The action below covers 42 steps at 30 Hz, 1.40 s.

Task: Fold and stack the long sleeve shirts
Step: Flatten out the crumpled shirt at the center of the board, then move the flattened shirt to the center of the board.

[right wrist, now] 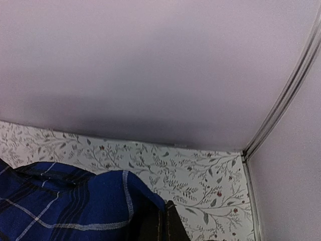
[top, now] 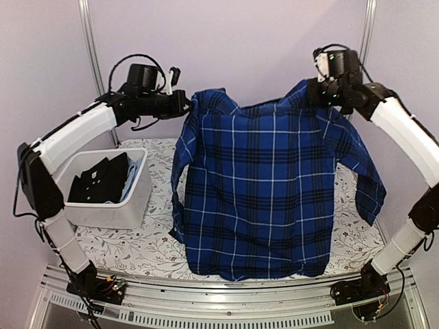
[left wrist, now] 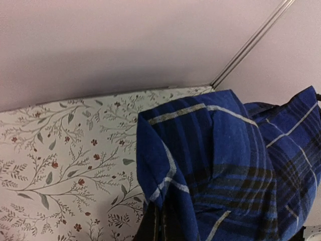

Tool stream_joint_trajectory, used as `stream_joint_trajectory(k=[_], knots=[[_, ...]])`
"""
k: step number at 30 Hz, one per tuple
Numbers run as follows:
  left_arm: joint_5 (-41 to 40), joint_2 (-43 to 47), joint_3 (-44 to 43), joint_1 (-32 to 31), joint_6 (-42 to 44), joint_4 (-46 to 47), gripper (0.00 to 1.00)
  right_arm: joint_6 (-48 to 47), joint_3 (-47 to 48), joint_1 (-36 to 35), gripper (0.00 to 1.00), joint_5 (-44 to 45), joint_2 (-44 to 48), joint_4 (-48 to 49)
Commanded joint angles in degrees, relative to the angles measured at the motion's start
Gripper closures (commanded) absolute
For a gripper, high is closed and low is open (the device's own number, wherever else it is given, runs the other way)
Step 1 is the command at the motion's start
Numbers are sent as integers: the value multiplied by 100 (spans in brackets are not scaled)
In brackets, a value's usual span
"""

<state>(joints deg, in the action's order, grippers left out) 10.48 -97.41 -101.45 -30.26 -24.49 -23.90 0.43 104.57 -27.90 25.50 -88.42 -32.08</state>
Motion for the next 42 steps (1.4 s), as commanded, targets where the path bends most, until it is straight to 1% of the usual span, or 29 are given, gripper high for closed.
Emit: stream_joint_trajectory(k=[1, 4, 7, 11, 15, 16, 18, 19, 21, 22, 23, 24, 26, 27, 28, 29, 30, 34, 37, 40, 42], knots=[[513, -1380, -20, 251, -269, -338, 100, 1056, -811, 309, 100, -481, -964, -227], [210, -2194, -501, 320, -195, -624, 100, 1378, -1028, 710, 100, -521, -1672, -199], [-69, -2615, -758, 375, -183, -847, 100, 1502, -1273, 1069, 100, -721, -2149, -113], [-182, -2679, -506, 410, -244, -857, 100, 1459, -1558, 1265, 100, -790, -2360, -49], [-41, -2458, 247, 413, -346, -630, 100, 1423, -2311, 1264, 100, -995, -2211, 132], [-16, -2387, 462, 401, -368, -535, 100, 1472, -2544, 1263, 99, -1023, -2148, 264], [-17, -2264, 840, 409, -344, -200, 100, 1488, -2852, 1267, 94, -1113, -2008, 520], [-53, -2277, 875, 425, -339, -154, 100, 1467, -2874, 1270, 93, -1121, -2002, 585], [-108, -2450, 641, 443, -279, -248, 100, 1385, -2724, 1282, 92, -1143, -2147, 597], [-136, -2583, 484, 450, -213, -287, 100, 1349, -2624, 1321, 90, -1143, -2243, 586], [-196, -2712, 258, 449, -150, -349, 95, 1320, -2502, 1353, 84, -1161, -2321, 531], [-263, -2848, -18, 453, -79, -506, 80, 1320, -2367, 1408, 72, -1160, -2439, 426], [-402, -2992, -544, 454, 24, -869, 57, 1330, -2232, 1436, 47, -1077, -2475, 305], [-459, -2972, -671, 450, 56, -920, 46, 1329, -2234, 1429, 36, -1086, -2418, 268], [-544, -2899, -711, 421, 85, -926, 38, 1348, -2262, 1421, 29, -1112, -2267, 244], [-643, -2788, -705, 379, 118, -924, 34, 1366, -2325, 1370, 23, -1132, -2107, 225], [-780, -2655, -664, 322, 135, -905, 33, 1412, -2384, 1294, 21, -1153, -1970, 201], [-847, -2159, -231, -20, 203, -658, 32, 1580, -2604, 824, 20, -1195, -1414, 255], [-975, -1926, 85, -373, 138, -634, 33, 1845, -2903, 680, 31, -1770, -1231, 559], [-650, -1685, 686, -668, -76, -213, 36, 2046, -3097, 566, 42, -2002, -1326, 807], [-329, -1652, 987, -852, -236, 88, 38, 2141, -3179, 533, 45, -2099, -1525, 938]])
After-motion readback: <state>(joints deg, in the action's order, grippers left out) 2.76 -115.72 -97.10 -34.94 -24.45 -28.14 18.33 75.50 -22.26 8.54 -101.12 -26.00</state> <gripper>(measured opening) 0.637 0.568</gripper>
